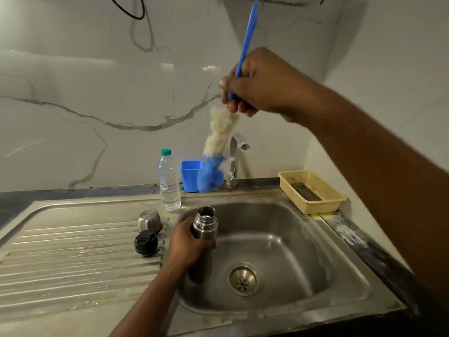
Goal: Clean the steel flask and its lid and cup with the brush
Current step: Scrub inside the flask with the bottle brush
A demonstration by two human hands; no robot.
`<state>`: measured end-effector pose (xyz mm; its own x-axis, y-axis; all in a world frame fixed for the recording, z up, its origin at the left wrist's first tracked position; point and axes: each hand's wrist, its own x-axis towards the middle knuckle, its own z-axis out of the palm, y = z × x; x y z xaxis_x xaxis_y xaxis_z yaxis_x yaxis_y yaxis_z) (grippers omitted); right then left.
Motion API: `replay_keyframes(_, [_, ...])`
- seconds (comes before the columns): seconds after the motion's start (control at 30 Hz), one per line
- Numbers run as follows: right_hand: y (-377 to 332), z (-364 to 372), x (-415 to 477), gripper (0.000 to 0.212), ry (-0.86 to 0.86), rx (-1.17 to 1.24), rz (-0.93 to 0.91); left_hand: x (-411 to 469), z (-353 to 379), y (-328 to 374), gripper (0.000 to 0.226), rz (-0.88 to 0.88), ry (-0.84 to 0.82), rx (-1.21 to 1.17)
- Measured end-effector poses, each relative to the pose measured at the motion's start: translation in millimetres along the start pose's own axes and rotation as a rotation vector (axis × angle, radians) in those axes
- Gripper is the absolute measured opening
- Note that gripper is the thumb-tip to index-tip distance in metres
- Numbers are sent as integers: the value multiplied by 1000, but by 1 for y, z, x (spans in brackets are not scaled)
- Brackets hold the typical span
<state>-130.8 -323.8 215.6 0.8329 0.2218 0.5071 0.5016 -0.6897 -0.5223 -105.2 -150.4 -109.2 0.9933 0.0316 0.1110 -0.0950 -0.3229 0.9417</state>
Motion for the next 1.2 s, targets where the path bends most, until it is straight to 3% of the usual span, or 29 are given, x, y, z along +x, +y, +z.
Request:
replay_keyframes(0.23, [26, 2, -8, 30, 66, 94, 42, 2, -9, 9, 54, -1, 10, -183])
replay_keyframes(0.6, [129, 66, -86, 14, 251, 951, 249, 3, -38, 29, 66, -187, 80, -799])
replay_keyframes(0.87, [174, 136, -121, 12, 173, 1091, 316, 9, -41, 30, 65, -183, 68, -847])
replay_keyframes(1.07, [186, 146, -131, 34, 168, 1236, 299, 10, -38, 25, 60, -202, 78, -840])
replay_keyframes(1.2, [184, 154, -134, 22, 94, 1216, 308, 11, -39, 24, 59, -233, 62, -853])
